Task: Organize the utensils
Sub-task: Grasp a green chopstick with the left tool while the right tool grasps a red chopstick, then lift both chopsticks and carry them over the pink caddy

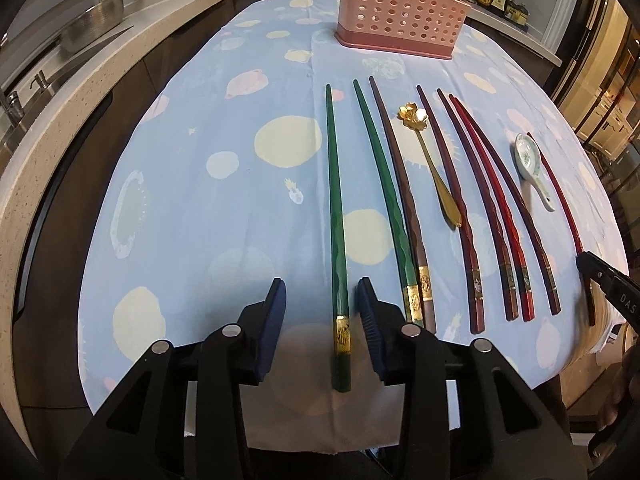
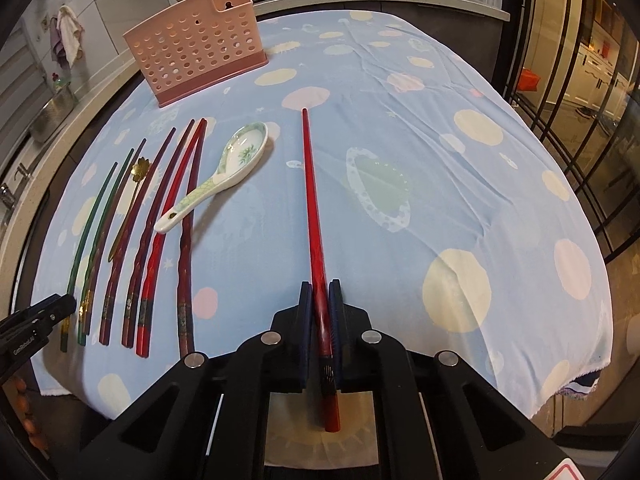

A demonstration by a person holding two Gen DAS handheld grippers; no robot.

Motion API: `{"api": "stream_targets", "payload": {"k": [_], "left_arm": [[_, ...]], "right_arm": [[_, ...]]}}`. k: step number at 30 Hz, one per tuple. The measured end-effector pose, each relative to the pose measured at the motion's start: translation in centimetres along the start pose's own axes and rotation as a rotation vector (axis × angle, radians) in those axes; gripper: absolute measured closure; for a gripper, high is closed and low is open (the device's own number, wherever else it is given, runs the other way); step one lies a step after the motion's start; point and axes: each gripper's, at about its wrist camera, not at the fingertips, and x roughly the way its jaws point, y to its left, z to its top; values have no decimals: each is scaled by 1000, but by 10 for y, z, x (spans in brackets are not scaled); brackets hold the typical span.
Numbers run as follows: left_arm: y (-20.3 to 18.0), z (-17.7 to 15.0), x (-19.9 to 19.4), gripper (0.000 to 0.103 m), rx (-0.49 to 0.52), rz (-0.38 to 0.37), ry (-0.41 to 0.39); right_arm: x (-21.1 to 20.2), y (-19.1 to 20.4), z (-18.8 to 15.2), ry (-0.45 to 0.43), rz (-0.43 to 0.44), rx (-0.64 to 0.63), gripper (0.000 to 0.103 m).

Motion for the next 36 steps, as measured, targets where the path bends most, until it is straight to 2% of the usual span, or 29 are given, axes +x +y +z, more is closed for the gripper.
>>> {"api": "stream_targets", "payload": {"k": [3, 12, 16, 18, 19, 23, 29, 36], "left_arm": [[-2, -7, -3, 61, 7, -1, 5], [-1, -14, -5, 62, 14, 1, 1], [1, -17, -7, 74, 20, 1, -6], [3, -18, -8, 84, 17, -9, -6], [4, -18, -9, 95, 15, -22, -3], [9, -18, -12, 96, -3, -52, 1], [18, -4, -31, 96, -32, -63, -50], [21, 38, -61, 96, -35, -64, -157]], "right_arm": [[-4, -1, -8, 4, 1, -6, 95], [-13, -1, -23, 9, 1, -15, 92], [-14, -2, -26, 3, 4, -17, 93], [-14, -3, -26, 1, 4, -15, 95], [-15, -4, -26, 1, 6, -14, 95], [-21, -5, -24, -13, 6, -7, 96], [-44, -9, -3, -75, 21, 1, 96], [-76, -4, 44, -192, 42, -18, 96]]}}
